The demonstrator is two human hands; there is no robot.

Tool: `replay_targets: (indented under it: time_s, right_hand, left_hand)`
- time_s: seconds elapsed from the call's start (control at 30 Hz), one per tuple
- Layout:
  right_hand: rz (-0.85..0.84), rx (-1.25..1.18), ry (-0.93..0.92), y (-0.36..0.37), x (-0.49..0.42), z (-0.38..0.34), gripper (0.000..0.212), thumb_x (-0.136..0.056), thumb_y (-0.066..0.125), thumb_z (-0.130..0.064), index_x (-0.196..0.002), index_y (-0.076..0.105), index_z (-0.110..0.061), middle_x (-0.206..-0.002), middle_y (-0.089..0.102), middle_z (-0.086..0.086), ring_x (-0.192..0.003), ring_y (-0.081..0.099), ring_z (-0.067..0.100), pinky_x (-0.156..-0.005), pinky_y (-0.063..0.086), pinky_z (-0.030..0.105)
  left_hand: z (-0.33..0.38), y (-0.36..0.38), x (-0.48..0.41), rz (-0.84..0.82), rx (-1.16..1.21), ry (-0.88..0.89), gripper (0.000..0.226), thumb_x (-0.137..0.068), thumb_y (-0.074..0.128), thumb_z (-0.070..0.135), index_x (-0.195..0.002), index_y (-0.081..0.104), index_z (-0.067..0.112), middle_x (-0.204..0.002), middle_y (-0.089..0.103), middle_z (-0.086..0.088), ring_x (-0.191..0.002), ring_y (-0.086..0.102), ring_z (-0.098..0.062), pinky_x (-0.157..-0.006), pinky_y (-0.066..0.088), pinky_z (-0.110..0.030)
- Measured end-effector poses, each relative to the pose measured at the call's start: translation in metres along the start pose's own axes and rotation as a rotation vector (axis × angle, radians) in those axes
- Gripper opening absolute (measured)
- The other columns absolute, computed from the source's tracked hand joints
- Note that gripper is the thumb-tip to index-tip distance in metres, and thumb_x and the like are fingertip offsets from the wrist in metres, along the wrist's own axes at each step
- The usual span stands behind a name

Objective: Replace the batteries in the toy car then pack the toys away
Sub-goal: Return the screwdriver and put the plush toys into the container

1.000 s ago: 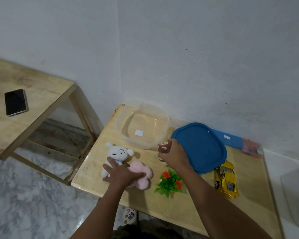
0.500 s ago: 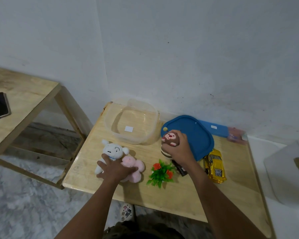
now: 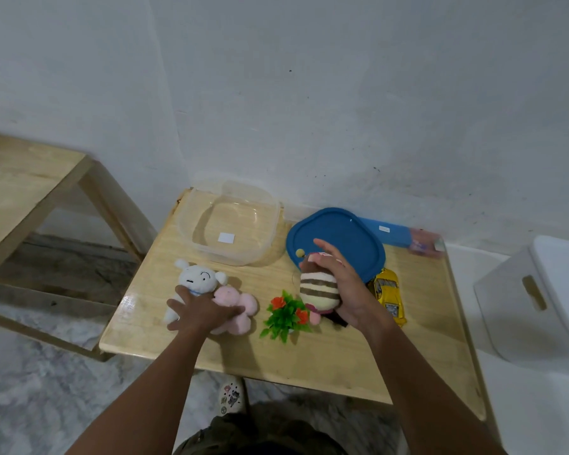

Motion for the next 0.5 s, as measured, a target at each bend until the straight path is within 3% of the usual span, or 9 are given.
replay_targets:
  time_s: [0.13, 0.23, 0.33, 0.4, 0.5]
  right_hand:
    - [-0.090, 0.054, 0.067, -0.008, 0.008, 0.011, 0.050, -0.082, 0.073, -0.031, -0.127, 0.056, -0.044, -0.127, 0.060, 0.017, -0.096, 0.066, 0.034, -0.080, 0.054, 0.050]
    - [-0.141, -0.195, 0.155, -0.007, 0.015, 0.019, 0.053, -0.080, 0.073, -0.029, -0.130, 0.057, -0.037, -0.122, 0.064, 0.020, -0.097, 0.064, 0.037, -0.089, 0.050, 0.058]
    - [-0.156, -0.278, 0.239, 0.008, 0.022, 0.013, 0.023, -0.083, 0.068, -0.036, -0.103, 0.076, -0.025, -0.099, 0.068, 0.018, -0.088, 0.064, 0.034, -0.093, 0.047, 0.062]
    - [-0.143, -0.203, 0.229, 0.014, 0.023, 0.007, 0.021, -0.081, 0.069, -0.040, -0.093, 0.078, -0.026, -0.099, 0.067, 0.014, -0.087, 0.063, 0.031, -0.093, 0.048, 0.058]
    - [-0.043, 0.249, 0.120, 0.007, 0.013, -0.004, 0.050, -0.079, 0.074, -0.042, -0.126, 0.055, -0.042, -0.119, 0.060, 0.001, -0.095, 0.068, 0.023, -0.077, 0.058, 0.039]
  left_hand:
    - [-0.001, 0.001, -0.003, -0.013, -0.015, 0.004, 0.116, -0.049, 0.077, 0.076, -0.146, 0.036, 0.027, -0.149, 0.008, -0.010, -0.138, 0.013, -0.040, -0.108, 0.028, -0.063]
    - [0.000, 0.001, -0.001, -0.019, 0.019, -0.018, 0.113, -0.054, 0.079, 0.071, -0.148, 0.032, 0.026, -0.153, 0.008, -0.011, -0.141, 0.012, -0.039, -0.111, 0.026, -0.061]
    - [0.001, -0.001, 0.000, 0.010, 0.033, -0.041, 0.114, -0.054, 0.081, 0.068, -0.147, 0.031, 0.025, -0.152, 0.011, -0.010, -0.141, 0.013, -0.038, -0.112, 0.025, -0.061]
    - [0.002, 0.001, 0.001, -0.004, 0.025, -0.035, 0.113, -0.055, 0.080, 0.068, -0.147, 0.033, 0.025, -0.152, 0.009, -0.011, -0.141, 0.011, -0.039, -0.112, 0.024, -0.061]
    - [0.001, 0.001, 0.000, 0.005, 0.009, -0.024, 0.113, -0.054, 0.079, 0.070, -0.147, 0.032, 0.027, -0.148, 0.010, -0.010, -0.139, 0.012, -0.040, -0.111, 0.026, -0.063]
Point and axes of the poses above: each hand's wrist, its own x-axis away from the middle knuckle, its own y-axis out of the palm, z = x × y, the point moved 6 cm from there along -x, towards the middle knuckle
